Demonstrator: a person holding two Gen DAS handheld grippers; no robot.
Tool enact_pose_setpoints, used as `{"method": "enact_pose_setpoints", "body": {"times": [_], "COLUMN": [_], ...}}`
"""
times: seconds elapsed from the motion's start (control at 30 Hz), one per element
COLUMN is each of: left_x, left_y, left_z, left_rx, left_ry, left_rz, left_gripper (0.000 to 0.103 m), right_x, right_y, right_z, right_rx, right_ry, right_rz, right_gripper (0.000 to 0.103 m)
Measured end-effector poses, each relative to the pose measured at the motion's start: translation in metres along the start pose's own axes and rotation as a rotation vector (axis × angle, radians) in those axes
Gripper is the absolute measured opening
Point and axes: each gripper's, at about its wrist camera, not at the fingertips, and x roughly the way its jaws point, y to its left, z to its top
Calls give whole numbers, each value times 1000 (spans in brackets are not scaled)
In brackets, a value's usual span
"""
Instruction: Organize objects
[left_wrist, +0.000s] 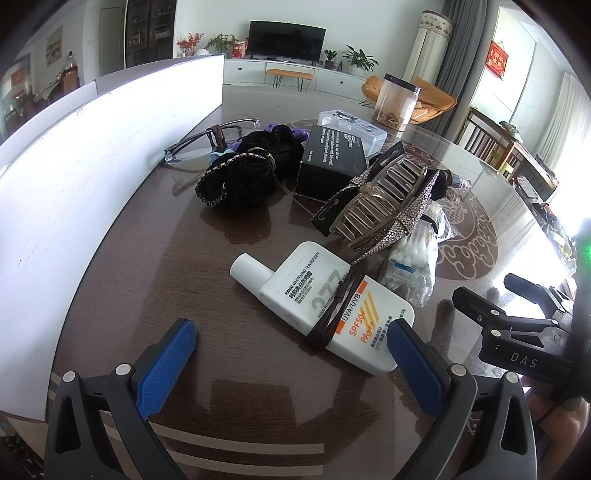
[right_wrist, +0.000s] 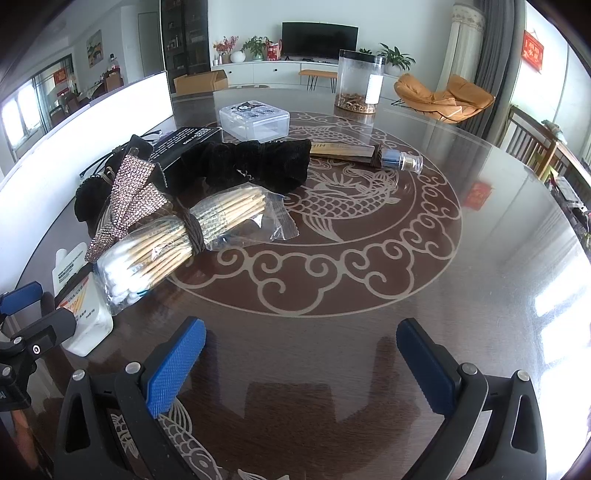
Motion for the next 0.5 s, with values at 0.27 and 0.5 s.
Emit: {"method": "enact_pose_setpoints", "body": {"times": [0.27, 0.5], "left_x": [0, 1], "left_y": [0, 0], "left_z": [0, 2], "left_rx": [-1, 3], "left_ry": [-3, 19], "left_rz": [0, -3], "left_gripper": [103, 103], "right_x": [0, 0], "right_y": [0, 0], "right_z": [0, 0], "right_rx": [0, 0], "right_ry": [0, 1], "right_rz": [1, 0], "right_gripper": [103, 103]}}
